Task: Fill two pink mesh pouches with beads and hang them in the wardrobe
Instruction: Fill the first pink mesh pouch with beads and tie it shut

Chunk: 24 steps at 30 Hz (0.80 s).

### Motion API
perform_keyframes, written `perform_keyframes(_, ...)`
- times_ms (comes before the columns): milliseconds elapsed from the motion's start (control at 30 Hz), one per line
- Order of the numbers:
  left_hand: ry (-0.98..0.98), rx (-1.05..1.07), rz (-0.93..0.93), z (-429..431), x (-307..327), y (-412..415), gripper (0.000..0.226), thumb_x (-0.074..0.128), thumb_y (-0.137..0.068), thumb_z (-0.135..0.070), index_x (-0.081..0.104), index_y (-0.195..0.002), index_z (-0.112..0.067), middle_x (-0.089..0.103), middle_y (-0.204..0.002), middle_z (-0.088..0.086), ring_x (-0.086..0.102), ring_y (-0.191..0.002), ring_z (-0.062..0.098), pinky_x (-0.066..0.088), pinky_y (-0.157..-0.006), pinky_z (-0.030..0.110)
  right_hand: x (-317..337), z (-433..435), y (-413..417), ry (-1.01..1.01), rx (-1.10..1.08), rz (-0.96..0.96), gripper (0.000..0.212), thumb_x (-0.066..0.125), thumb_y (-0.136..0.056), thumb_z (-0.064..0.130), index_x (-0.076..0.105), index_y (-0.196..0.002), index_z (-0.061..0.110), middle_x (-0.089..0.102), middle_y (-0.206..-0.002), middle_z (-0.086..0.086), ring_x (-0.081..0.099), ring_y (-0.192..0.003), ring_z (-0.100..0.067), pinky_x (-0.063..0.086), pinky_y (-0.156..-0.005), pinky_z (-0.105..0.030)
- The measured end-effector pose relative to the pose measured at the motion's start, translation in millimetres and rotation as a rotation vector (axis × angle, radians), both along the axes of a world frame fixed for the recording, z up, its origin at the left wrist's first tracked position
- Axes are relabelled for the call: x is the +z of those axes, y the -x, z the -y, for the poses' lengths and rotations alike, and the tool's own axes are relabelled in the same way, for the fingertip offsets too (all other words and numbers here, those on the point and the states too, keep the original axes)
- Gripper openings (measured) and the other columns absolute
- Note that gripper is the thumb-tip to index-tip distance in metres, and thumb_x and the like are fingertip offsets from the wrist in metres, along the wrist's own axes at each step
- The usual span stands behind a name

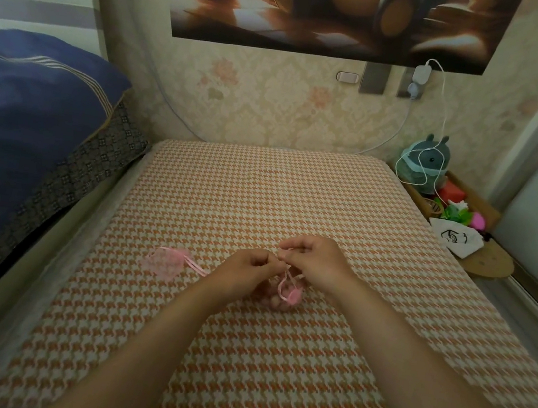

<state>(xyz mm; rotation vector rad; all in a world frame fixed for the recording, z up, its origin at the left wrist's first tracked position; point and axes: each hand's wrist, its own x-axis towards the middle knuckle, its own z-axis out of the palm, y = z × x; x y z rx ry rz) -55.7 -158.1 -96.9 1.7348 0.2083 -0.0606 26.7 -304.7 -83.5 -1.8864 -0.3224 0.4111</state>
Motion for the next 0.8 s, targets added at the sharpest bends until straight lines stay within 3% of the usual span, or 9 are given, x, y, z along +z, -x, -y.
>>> perform_keyframes(100, 0.022, 0.013, -0.01, 1, -1, 0, 0.021, 0.063, -0.095, -0.031, 0.076, -0.088, -0.016, 0.074, -0.09, 0.015, 0.066, -0.07, 0.012, 0.055, -0.063, 0.02, -2, -3, 0, -0.022, -0.036, -0.057, 0.004, 0.077, -0.09, 0.011, 0.075, -0.091, 0.014, 0.075, -0.084, -0.001, 0.068, -0.066, -0.007, 0.051, -0.051, -0.017)
perform_keyframes(267, 0.103, 0.109, -0.067, 3, -6, -5, 0.026, 0.069, -0.09, -0.036, 0.079, -0.093, -0.012, 0.077, -0.096, 0.007, 0.07, -0.084, 0.014, 0.055, -0.082, 0.031, -3, -3, -3, -0.029, -0.056, -0.189, 0.006, 0.076, -0.091, 0.014, 0.077, -0.089, 0.009, 0.075, -0.073, -0.004, 0.066, -0.059, -0.014, 0.054, -0.052, -0.025)
perform_keyframes(400, 0.134, 0.205, -0.092, 3, -6, -8, 0.025, 0.073, -0.087, -0.032, 0.079, -0.089, -0.008, 0.078, -0.088, 0.007, 0.07, -0.074, 0.012, 0.056, -0.068, 0.026, -1, 1, -5, -0.126, 0.061, -0.302, 0.022, 0.067, -0.098, 0.021, 0.077, -0.098, 0.002, 0.076, -0.081, -0.009, 0.069, -0.07, -0.018, 0.056, -0.061, -0.028)
perform_keyframes(567, 0.136, 0.226, -0.098, 1, -6, -7, 0.024, 0.074, -0.085, -0.036, 0.08, -0.09, -0.013, 0.078, -0.087, 0.005, 0.073, -0.081, 0.018, 0.059, -0.074, 0.031, -2, 8, -10, 0.056, 0.161, -0.114, 0.023, 0.087, -0.078, 0.011, 0.082, -0.101, 0.01, 0.08, -0.098, -0.003, 0.076, -0.094, -0.016, 0.061, -0.086, -0.032)
perform_keyframes(667, 0.122, 0.211, -0.092, 0, -7, -7, 0.023, 0.075, -0.085, -0.034, 0.08, -0.09, -0.013, 0.078, -0.088, 0.005, 0.074, -0.087, 0.02, 0.06, -0.079, 0.034, -5, 8, -8, 0.111, 0.156, -0.055, 0.028, 0.09, -0.075, 0.009, 0.082, -0.102, 0.008, 0.079, -0.103, -0.006, 0.077, -0.088, -0.015, 0.061, -0.075, -0.026)
perform_keyframes(733, 0.095, 0.197, -0.085, -2, -8, -8, 0.023, 0.075, -0.085, -0.036, 0.081, -0.089, -0.013, 0.078, -0.089, 0.004, 0.074, -0.091, 0.02, 0.058, -0.085, 0.036, -5, 8, -7, 0.131, 0.144, -0.039, 0.027, 0.091, -0.074, 0.012, 0.082, -0.1, 0.01, 0.08, -0.095, -0.004, 0.076, -0.084, -0.015, 0.061, -0.075, -0.028)
perform_keyframes(800, 0.105, 0.181, -0.085, -2, -7, -7, 0.025, 0.071, -0.089, -0.034, 0.08, -0.092, -0.012, 0.078, -0.09, 0.004, 0.074, -0.089, 0.02, 0.059, -0.08, 0.034, -4, 7, -7, 0.132, 0.128, -0.043, 0.025, 0.09, -0.075, 0.012, 0.083, -0.098, 0.009, 0.079, -0.084, -0.004, 0.073, -0.073, -0.013, 0.059, -0.07, -0.026)
